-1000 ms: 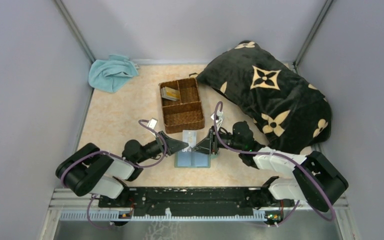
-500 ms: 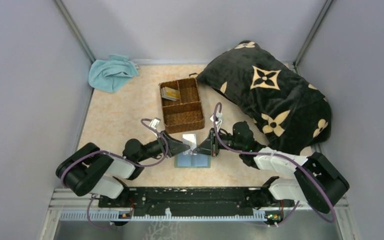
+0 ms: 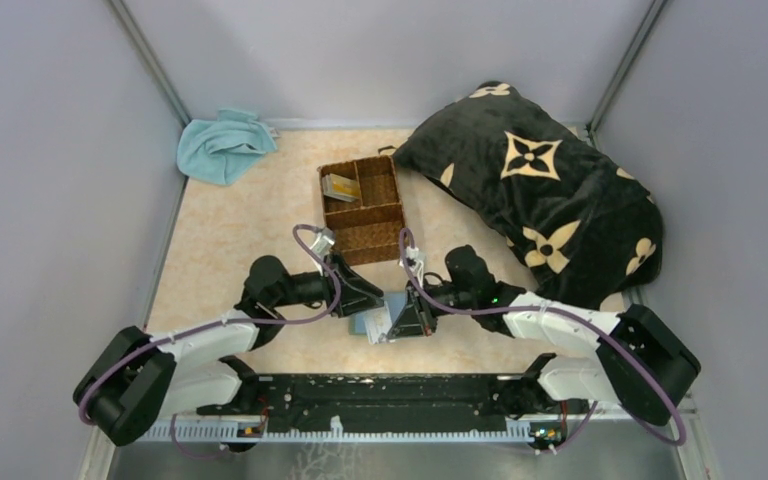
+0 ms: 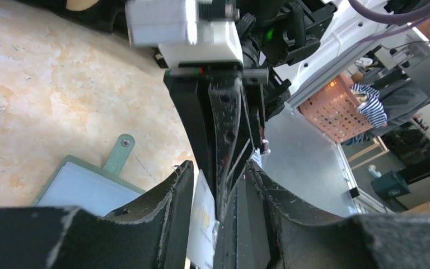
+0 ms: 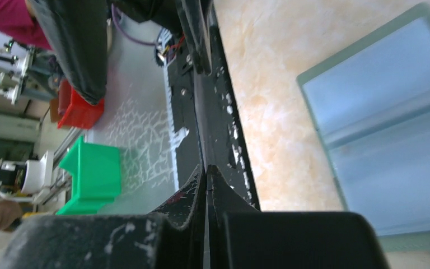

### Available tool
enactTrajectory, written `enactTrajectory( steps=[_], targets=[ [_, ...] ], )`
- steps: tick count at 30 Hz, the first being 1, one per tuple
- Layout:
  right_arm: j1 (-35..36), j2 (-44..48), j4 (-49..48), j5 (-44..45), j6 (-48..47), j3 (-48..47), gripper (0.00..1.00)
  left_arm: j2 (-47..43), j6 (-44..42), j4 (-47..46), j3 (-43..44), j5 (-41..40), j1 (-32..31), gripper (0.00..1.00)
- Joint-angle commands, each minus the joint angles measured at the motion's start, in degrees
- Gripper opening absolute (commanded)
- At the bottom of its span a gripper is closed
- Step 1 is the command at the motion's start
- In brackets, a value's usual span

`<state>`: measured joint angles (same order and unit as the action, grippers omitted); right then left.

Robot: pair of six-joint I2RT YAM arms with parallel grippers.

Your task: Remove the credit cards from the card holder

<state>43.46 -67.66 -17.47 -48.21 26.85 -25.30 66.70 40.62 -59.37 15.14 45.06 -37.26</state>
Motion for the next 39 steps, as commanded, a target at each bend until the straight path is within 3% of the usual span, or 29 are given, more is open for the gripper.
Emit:
enactTrajectory(
  steps=[1, 6, 10, 21, 25, 27, 30, 36, 37, 39],
  targets=[
    [3.8, -1.8, 6.0, -0.8, -5.4, -4.3, 0.0, -3.5, -10.1, 16.9, 3.9, 3.8, -0.1, 0.45],
    [4.1, -1.9, 7.4, -0.6, -6.0, -5.1, 0.0, -3.7, -14.3, 25.8, 6.1, 7.8, -0.1, 0.42],
    [4.0, -1.4, 8.9, -0.6, -6.7, -5.8, 0.0, -2.6, -14.0, 26.8, 6.1, 9.9, -0.3, 0.31],
    [4.3, -0.2, 9.2, -1.7, -6.7, -6.1, 0.0, -1.6, -14.6, 27.7, 6.6, 8.4, -0.3, 0.36],
    [4.3, 0.2, 9.1, -1.8, -6.6, -6.1, 0.0, -0.3, -13.1, 25.3, 6.6, 11.5, -0.3, 0.35],
    [4.3, 0.2, 9.0, -1.7, -6.5, -6.1, 0.0, 1.9, -11.1, 21.9, 6.2, 14.1, -0.4, 0.26],
    [4.3, 0.2, 9.0, -1.6, -6.6, -6.2, 0.0, 4.4, -7.7, 15.5, 5.2, 17.8, -1.0, 0.03],
    [4.2, 2.4, 9.1, 3.5, -6.6, -5.9, 0.0, 4.1, -7.5, 13.5, 4.1, 15.5, -1.1, 0.0],
    [4.1, 3.7, 8.9, 5.7, -6.4, -5.6, 0.03, 3.4, -8.1, 14.4, 4.1, 13.8, -1.1, 0.0],
    [3.6, 6.7, 7.9, 8.8, -5.4, -5.0, 0.2, 1.4, -8.6, 16.1, 3.8, 9.3, -0.9, 0.0]
  ],
)
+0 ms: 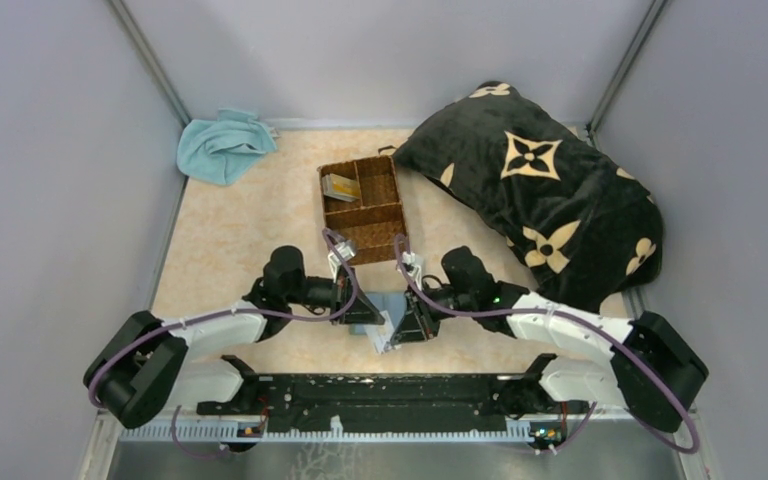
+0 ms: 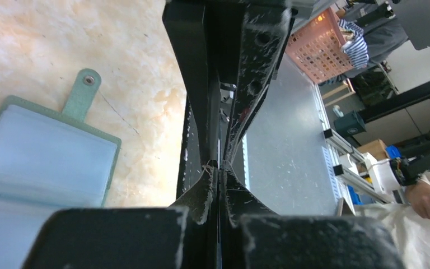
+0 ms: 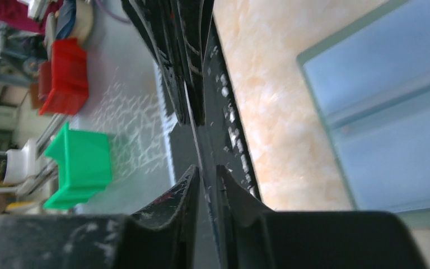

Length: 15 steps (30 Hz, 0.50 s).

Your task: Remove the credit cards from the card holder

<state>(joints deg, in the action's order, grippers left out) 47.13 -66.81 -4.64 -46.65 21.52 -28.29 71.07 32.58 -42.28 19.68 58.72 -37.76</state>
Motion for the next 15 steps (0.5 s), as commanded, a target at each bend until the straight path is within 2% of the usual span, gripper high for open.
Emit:
enactTrajectory(
  steps=[1, 4, 6, 9, 15],
  targets=[
    [-0.6, 7.5, -5.4, 8.3, 0.5, -1.8, 0.29, -4.1, -0.5, -0.7, -1.0, -6.7, -0.3, 0.0],
    [-2.9, 11.6, -6.6, 14.5, 3.2, -0.9, 0.43, -6.8, 0.4, 1.8, -1.2, -13.9, 0.7, 0.0],
    [-5.0, 13.9, -9.3, 16.0, 5.4, 0.9, 0.49, -7.8, 3.2, -0.7, -2.2, -17.1, 1.4, 0.0],
    [-6.9, 15.5, -14.0, 16.7, 8.6, 3.2, 0.53, -8.8, 10.8, -14.0, -7.5, -22.1, 1.8, 0.0],
    [-7.0, 14.4, -25.2, 15.9, 13.7, 6.4, 0.53, -5.7, 21.2, -38.4, -14.6, -29.4, 1.7, 0.0]
  ],
)
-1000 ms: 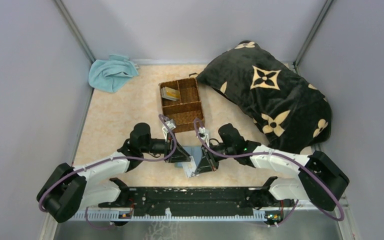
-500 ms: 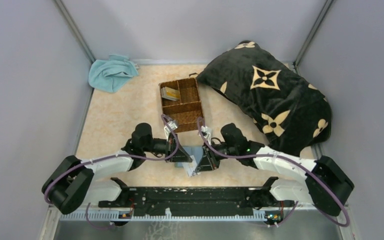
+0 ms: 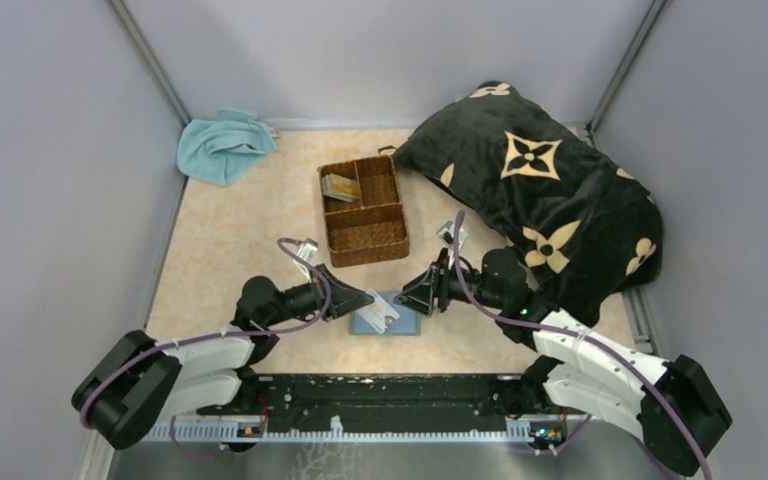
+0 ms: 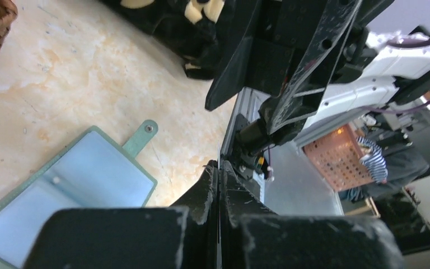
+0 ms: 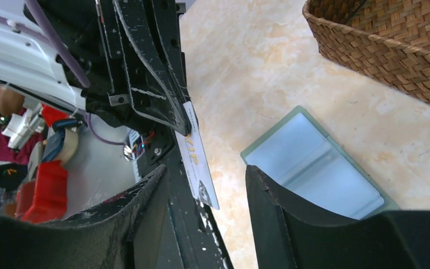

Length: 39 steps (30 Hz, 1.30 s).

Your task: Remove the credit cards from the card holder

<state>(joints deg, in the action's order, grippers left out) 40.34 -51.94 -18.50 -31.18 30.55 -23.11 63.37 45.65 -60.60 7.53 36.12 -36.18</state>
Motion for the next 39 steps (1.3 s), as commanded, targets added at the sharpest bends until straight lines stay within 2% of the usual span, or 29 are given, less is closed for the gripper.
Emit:
enactTrajectory(
  steps=[1, 6, 12, 17, 23, 25, 29, 30, 32, 36, 37, 39],
  targets=[
    [-0.2, -0.9, -12.7, 0.2, 5.3, 1.5, 0.52, 2.9, 9.2, -23.0, -2.9, -7.6, 0.1, 0.0],
    [-0.2, -2.5, -14.4, -0.3, 5.6, 2.1, 0.5, 7.0, 13.8, -34.9, -4.6, -11.7, 0.1, 0.0],
    [-0.1, -4.2, -17.1, -1.4, 6.6, 2.4, 0.47, 10.2, 14.6, -36.6, -3.3, -11.6, -0.2, 0.0],
    [-0.2, -7.0, -20.2, -3.4, 7.7, 2.1, 0.4, 11.5, 15.7, -39.0, -3.3, -12.4, -0.3, 0.0],
    [-0.2, -9.3, -22.5, -4.8, 7.8, 2.4, 0.38, 11.7, 16.5, -40.2, -2.4, -12.2, -0.3, 0.0],
    [-0.2, -9.2, -22.7, -5.0, 8.0, 2.4, 0.28, 11.4, 16.5, -39.7, -2.1, -12.1, -0.3, 0.0],
    [-0.2, -9.1, -23.1, -5.5, 8.5, 2.3, 0.01, 10.8, 16.0, -39.1, -2.4, -12.3, -0.3, 0.0],
    [-0.2, -8.9, -23.1, -5.5, 8.7, 2.3, 0.0, 10.7, 16.0, -38.9, -2.3, -12.2, -0.3, 0.0],
    [-0.2, -8.6, -23.2, -5.7, 8.9, 2.3, 0.0, 10.8, 15.6, -38.3, -2.0, -11.5, -0.3, 0.07],
    [-0.2, -7.7, -21.3, -6.4, 8.3, 1.6, 0.0, 11.6, 14.9, -38.3, -0.4, -6.9, -0.3, 0.36],
    [-0.3, -7.5, -20.7, -6.7, 7.9, 1.3, 0.0, 11.9, 15.1, -38.5, -0.3, -5.8, -0.3, 0.38],
    [-0.3, -7.0, -19.9, -7.2, 7.3, 0.9, 0.0, 12.3, 15.5, -39.4, -0.8, -4.8, -0.3, 0.37]
  ],
)
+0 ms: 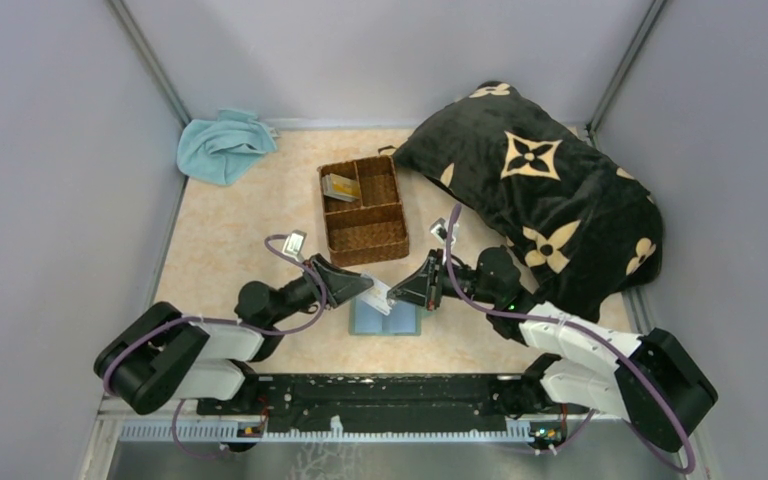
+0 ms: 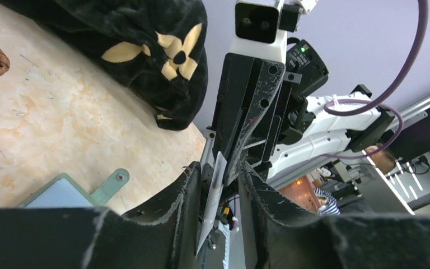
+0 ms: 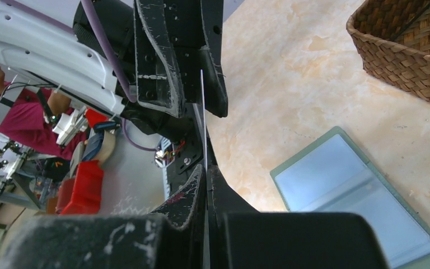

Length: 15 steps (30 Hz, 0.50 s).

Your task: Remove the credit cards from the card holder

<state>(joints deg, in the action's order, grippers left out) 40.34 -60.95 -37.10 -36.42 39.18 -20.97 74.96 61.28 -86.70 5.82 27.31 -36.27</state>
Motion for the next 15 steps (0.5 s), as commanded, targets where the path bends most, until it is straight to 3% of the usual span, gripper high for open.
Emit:
enactTrajectory(
  steps=[1, 3, 12, 15],
  targets=[
    [-0.3, 2.3, -0.9, -1.9, -1.6, -1.5, 0.0, 0.9, 0.1, -13.9, 0.4, 4.0, -0.2, 0.33],
    [-0.4, 3.0, 0.3, -1.4, -2.1, -1.7, 0.0, 1.0, 0.2, -14.5, -0.6, 3.6, -0.2, 0.28],
    [-1.1, 4.1, 2.2, -1.3, -2.8, -2.2, 0.0, -2.4, -1.1, -12.0, -3.2, 1.4, -0.2, 0.29],
    [-1.2, 4.2, 2.2, -1.3, -2.7, -2.0, 0.0, -4.0, -1.8, -10.3, -3.5, 0.5, -0.1, 0.24]
  ],
)
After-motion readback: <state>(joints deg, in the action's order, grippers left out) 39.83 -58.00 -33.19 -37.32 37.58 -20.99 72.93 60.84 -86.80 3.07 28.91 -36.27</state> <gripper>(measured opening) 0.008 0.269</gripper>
